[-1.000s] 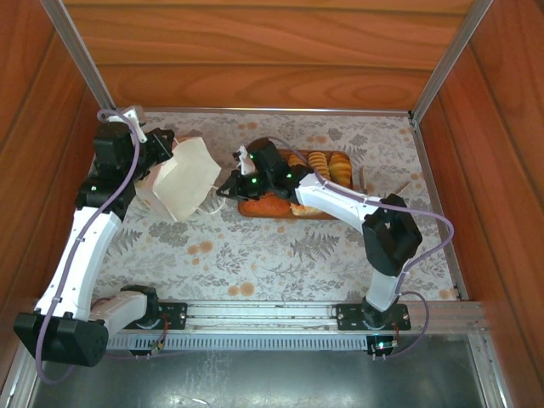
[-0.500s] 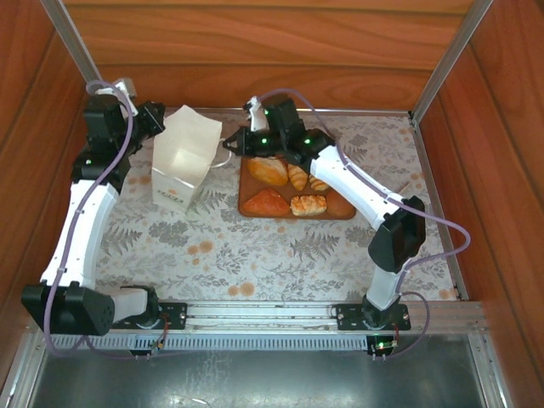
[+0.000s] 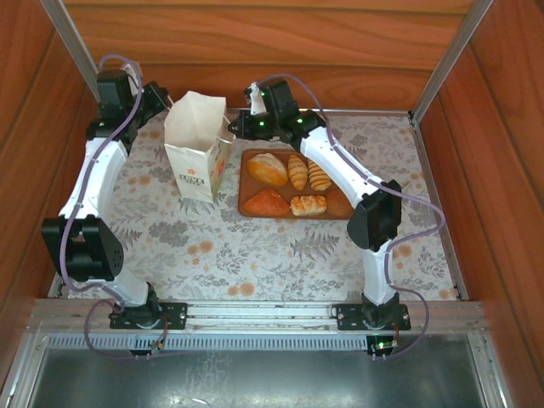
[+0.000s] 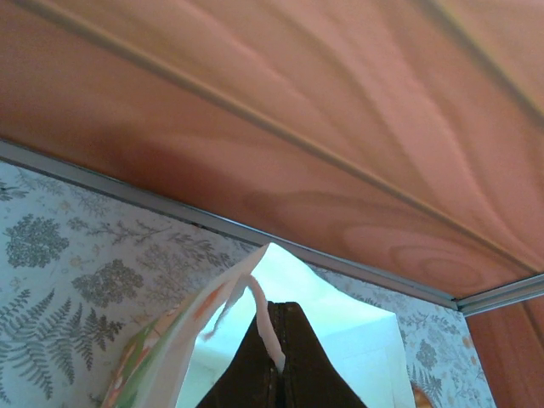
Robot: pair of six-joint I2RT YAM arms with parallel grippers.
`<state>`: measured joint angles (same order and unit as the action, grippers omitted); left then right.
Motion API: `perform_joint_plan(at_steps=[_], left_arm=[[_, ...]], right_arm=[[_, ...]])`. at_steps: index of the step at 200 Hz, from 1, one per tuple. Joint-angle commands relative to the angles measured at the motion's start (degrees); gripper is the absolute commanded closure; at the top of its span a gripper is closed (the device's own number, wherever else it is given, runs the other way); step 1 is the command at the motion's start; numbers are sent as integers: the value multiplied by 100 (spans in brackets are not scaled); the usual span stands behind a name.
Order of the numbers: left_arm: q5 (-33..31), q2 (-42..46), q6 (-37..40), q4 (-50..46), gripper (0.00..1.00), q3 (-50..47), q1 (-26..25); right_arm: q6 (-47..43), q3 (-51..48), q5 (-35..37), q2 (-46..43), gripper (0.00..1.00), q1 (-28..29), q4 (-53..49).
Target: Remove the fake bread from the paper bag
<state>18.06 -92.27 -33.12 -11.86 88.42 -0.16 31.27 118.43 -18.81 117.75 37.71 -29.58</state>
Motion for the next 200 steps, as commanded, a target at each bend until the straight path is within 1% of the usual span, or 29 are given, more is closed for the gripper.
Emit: perform_joint_plan(at_steps=[1, 10, 16, 17, 18, 26, 41, 48, 49, 50, 51, 53, 58, 61, 65, 72, 75, 83, 98, 122, 143, 151, 163, 179, 185, 192, 200], left_arm=[[270, -264, -45, 9, 97, 364, 50], [281, -322, -23, -59, 85, 448, 49], [268, -336, 1, -106, 77, 480, 43], [264, -336, 9, -115, 76, 490, 47], [266, -340, 13, -124, 74, 495, 49], [259, -330, 65, -189, 66, 532, 60], [214, -231, 189, -329, 52, 571, 65], [134, -134, 248, -389, 36, 556, 65], [122, -116, 255, -397, 33, 550, 67], [107, -107, 268, -410, 26, 547, 68], [86, -90, 283, -416, 21, 537, 69], [55, -50, 307, -428, 15, 525, 69], [-39, 49, 360, -439, 5, 470, 75], [-101, 119, 389, -438, 1, 435, 78], [-183, 218, 433, -440, 0, 379, 72], [-329, 399, 517, -444, 0, 269, 70], [-404, 485, 549, -441, 0, 210, 69], [-594, 702, 624, -445, 0, 68, 72], [-962, 1197, 765, -411, 0, -265, 75], [-1642, 2045, 951, -144, 0, -1046, 71], [-2334, 2848, 1018, 346, 0, -2082, 71], [-2611, 3140, 1035, 531, 0, -2535, 78], [-2968, 3547, 1088, 736, 0, -3193, 83], [-3334, 4020, 1130, 844, 0, -3924, 87], [-3424, 4144, 1141, 864, 0, -4210, 94], [-3538, 4263, 1142, 897, 0, -4526, 89], [-3696, 4352, 1112, 972, 0, -4871, 88]], right_arm=[[-162, 304, -2, 49, 88, -115, -169], [-194, 377, -112, 72, 82, -149, -228], [-244, 400, -194, 66, 74, -168, -246], [-255, 413, -215, 68, 70, -174, -251], [-255, 413, -215, 68, 70, -174, -251], [-323, 448, -263, 26, 58, -193, -298], [-573, 508, -205, -103, 43, -221, -471], [-718, 530, -38, -193, 36, -223, -593], [-740, 531, -15, -210, 35, -222, -610], [-765, 531, 10, -223, 34, -221, -623], [-799, 532, 31, -238, 34, -221, -643], [-851, 527, 74, -273, 32, -221, -682], [-998, 511, 213, -358, 28, -221, -760], [-1089, 506, 310, -417, 24, -226, -816], [-1204, 497, 458, -503, 18, -222, -898], [-1418, 468, 755, -661, 10, -222, -1016], [-1512, 434, 884, -739, 6, -223, -1056], [-1761, 314, 1229, -948, 2, -226, -1131], [-2154, -92, 2021, -1443, 0, -230, -1121], [-2819, -1329, 3301, -2544, 0, -239, -419], [-3278, -3002, 4800, -3640, 0, -310, 708], [-3517, -3703, 5204, -4045, 0, -379, 1222], [-3583, -4603, 5390, -4592, 0, -668, 1655], [-2997, -5464, 5571, -5076, 0, -1324, 1573], [-2918, -5771, 5438, -5203, 0, -1602, 1551], [-3030, -6162, 5192, -5319, 0, -1868, 1601], [-3086, -6593, 5129, -5395, 0, -2087, 1737]])
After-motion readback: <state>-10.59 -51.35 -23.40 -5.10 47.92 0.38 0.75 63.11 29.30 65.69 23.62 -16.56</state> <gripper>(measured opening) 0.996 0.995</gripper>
